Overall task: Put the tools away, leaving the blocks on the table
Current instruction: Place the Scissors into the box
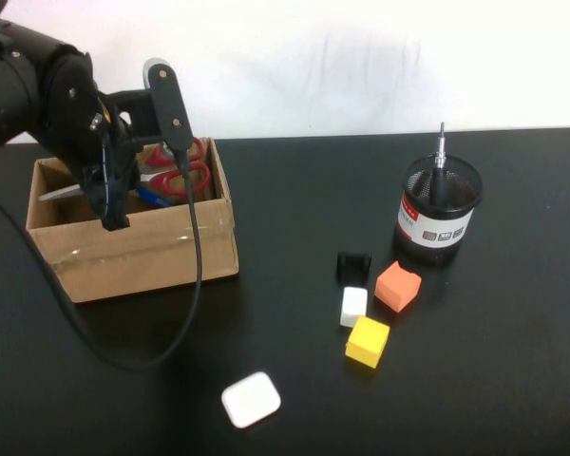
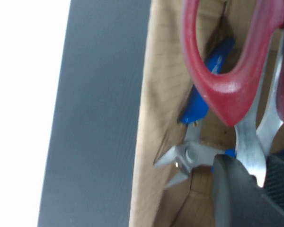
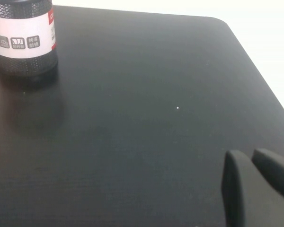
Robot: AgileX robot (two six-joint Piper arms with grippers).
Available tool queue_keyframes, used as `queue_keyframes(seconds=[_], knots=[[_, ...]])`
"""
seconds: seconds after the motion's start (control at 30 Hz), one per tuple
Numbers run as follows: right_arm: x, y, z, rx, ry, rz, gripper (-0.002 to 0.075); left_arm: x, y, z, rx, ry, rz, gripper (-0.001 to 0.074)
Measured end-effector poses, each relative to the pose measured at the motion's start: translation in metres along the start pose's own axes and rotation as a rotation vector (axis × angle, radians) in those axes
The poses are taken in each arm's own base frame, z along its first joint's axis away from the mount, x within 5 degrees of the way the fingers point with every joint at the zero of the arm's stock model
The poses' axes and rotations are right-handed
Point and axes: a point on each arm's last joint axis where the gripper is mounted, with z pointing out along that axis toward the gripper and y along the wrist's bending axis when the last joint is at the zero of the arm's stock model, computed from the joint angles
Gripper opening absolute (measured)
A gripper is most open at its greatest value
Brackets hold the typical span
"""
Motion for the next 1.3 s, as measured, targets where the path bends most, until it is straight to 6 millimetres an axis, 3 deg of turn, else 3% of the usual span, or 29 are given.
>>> queue_keyframes(seconds=[0.47,0.73,0.83,0.93,1.03,1.13,1.3], knots=[[0.0,0.0,0.0,0.0,0.0,0.0,-0.0007,-0.002,0.001,0.0,-0.008,-0.026,0.028,0.0095],[0.0,0.0,0.0,0.0,0.0,0.0,-0.0008,-0.002,0.001,0.0,-0.004,-0.032,0.015,0.03],[0.0,0.0,0.0,0.0,0.0,0.0,-0.0008,-0.002,0.001,0.0,-0.004,-0.032,-0.018,0.0328],[0.0,0.0,0.0,0.0,0.002,0.0,-0.0007,-0.002,0.002,-0.004,-0.012,-0.038,-0.079,0.0307],[0.0,0.0,0.0,0.0,0.002,0.0,-0.0008,-0.001,0.005,-0.019,-0.044,-0.058,-0.139,0.0186],[0.0,0.0,0.0,0.0,0.002,0.0,-0.0008,0.002,0.007,-0.048,-0.084,-0.097,-0.181,0.0053],[0.0,0.0,0.0,0.0,0.002,0.0,-0.0008,0.011,0.004,-0.117,-0.162,-0.199,-0.25,0.0008]])
